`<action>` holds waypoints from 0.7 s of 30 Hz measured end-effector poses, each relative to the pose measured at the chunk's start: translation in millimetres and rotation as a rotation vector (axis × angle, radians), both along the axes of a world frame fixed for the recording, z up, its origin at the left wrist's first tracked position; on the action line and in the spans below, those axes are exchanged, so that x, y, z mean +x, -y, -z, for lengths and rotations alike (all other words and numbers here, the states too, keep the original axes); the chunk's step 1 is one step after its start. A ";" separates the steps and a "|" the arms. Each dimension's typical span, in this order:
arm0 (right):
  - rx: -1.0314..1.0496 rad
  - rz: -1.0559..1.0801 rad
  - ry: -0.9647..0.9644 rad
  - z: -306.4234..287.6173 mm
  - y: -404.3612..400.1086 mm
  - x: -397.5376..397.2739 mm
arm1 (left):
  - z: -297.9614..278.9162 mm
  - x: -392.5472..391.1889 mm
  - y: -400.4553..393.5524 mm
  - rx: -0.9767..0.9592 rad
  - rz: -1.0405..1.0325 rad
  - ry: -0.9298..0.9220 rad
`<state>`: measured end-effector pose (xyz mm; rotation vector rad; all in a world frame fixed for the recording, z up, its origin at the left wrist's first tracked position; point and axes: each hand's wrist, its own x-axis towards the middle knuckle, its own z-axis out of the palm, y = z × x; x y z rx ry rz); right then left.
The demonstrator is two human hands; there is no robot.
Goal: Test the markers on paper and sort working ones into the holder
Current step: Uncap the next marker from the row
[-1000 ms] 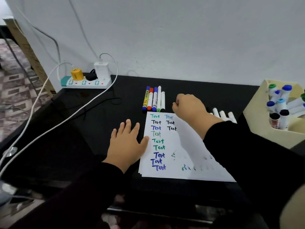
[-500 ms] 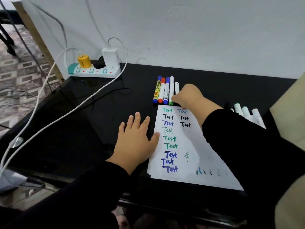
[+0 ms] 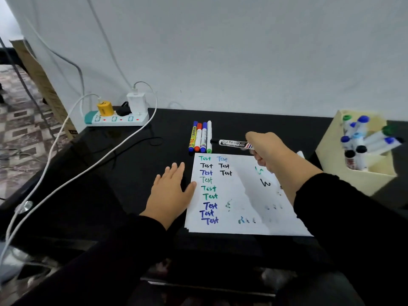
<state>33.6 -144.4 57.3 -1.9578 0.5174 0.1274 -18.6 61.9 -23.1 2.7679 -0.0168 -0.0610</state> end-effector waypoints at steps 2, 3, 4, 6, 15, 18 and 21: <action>-0.007 0.001 -0.002 -6.6 7.3 -16.8 | -6.0 -7.5 2.9 -0.017 0.066 0.072; -0.010 -0.002 0.006 -9.1 10.4 -22.9 | -8.8 -10.8 4.8 -0.026 0.105 0.100; -0.017 -0.016 0.023 -11.3 14.5 -28.3 | -12.4 -13.9 7.4 -0.047 0.141 0.121; -0.049 -0.087 0.059 -14.8 20.8 -37.8 | -20.8 -17.7 13.1 -0.121 0.194 0.157; 0.164 -0.137 0.114 -24.3 26.9 -60.4 | -60.8 -32.2 31.4 -0.317 0.131 0.179; 0.536 0.038 0.153 -18.7 13.3 -64.7 | -74.0 -41.8 37.5 -0.326 0.117 0.176; 0.558 0.074 0.143 -10.8 -10.8 -71.8 | -84.9 -50.7 45.5 -0.313 0.120 0.172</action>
